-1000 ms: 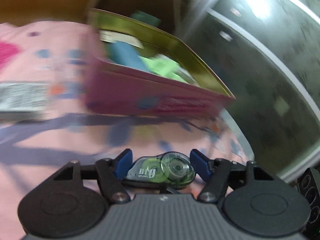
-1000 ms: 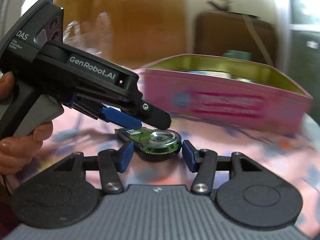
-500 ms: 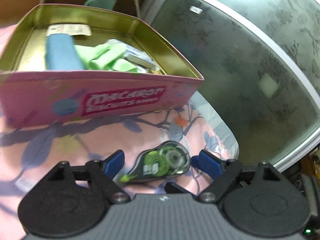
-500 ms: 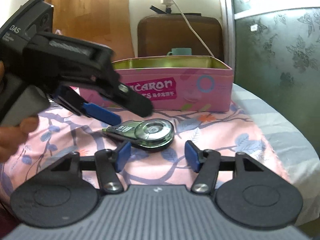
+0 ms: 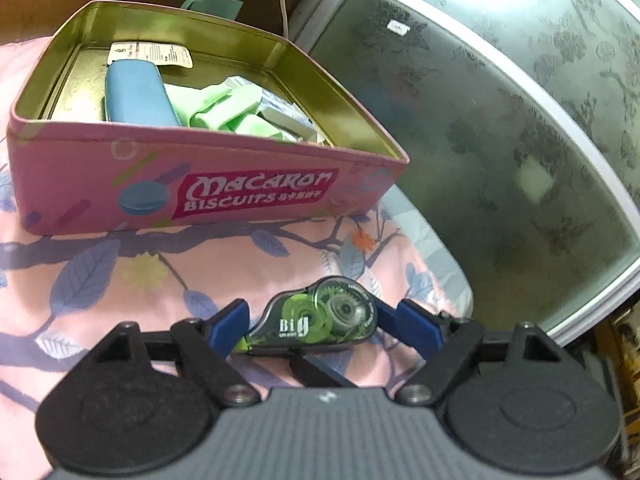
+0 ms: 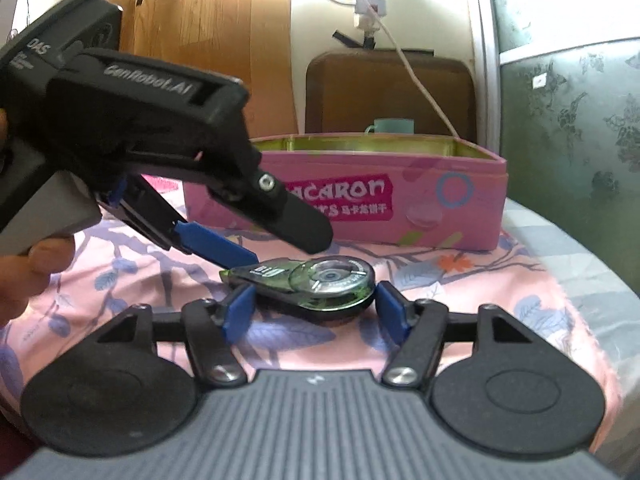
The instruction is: Organize soft objects
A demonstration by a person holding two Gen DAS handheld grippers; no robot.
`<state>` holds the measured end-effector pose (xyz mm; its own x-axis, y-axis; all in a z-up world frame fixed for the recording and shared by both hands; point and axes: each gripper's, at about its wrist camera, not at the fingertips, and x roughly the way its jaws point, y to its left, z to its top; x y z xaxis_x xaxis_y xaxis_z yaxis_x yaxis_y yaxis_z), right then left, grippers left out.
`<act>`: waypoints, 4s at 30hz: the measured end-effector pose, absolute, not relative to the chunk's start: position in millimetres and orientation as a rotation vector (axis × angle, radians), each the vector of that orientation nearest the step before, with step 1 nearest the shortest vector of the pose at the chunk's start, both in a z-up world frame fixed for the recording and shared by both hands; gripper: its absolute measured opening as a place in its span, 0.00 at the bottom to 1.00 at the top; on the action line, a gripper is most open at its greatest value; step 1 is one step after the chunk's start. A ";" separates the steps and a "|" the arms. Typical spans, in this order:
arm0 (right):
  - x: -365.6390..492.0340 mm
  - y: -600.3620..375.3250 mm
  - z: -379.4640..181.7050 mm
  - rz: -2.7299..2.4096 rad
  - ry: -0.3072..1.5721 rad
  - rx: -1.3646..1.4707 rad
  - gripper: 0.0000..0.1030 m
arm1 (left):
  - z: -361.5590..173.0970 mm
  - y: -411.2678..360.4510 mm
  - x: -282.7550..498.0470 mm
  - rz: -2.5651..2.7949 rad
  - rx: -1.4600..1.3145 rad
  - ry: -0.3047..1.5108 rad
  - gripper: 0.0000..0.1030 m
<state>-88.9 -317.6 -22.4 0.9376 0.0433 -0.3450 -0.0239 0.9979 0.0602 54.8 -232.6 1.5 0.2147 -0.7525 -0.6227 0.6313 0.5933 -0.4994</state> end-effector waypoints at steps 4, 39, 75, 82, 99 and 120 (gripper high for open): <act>-91.0 -319.0 -2.9 0.010 0.258 0.044 0.65 | 16.5 -229.4 56.0 -0.977 -0.182 0.927 0.80; -32.0 -286.3 31.7 0.017 0.159 0.135 0.72 | 62.6 -157.5 82.9 -0.634 0.014 0.531 1.00; 78.4 -135.8 17.5 0.554 0.692 -0.124 0.73 | 2.3 66.6 73.9 -0.390 -0.383 0.584 1.00; 6.9 -130.3 15.6 0.553 0.578 -0.152 0.87 | 5.1 47.5 70.3 -0.467 -0.268 0.631 1.00; -22.2 -166.8 -1.1 0.480 0.543 -0.054 0.65 | 0.8 -7.1 34.3 -0.714 -0.224 0.762 0.91; -74.2 -310.4 -13.5 0.079 0.486 0.055 0.63 | -2.2 -210.6 36.7 -1.024 0.086 0.815 0.97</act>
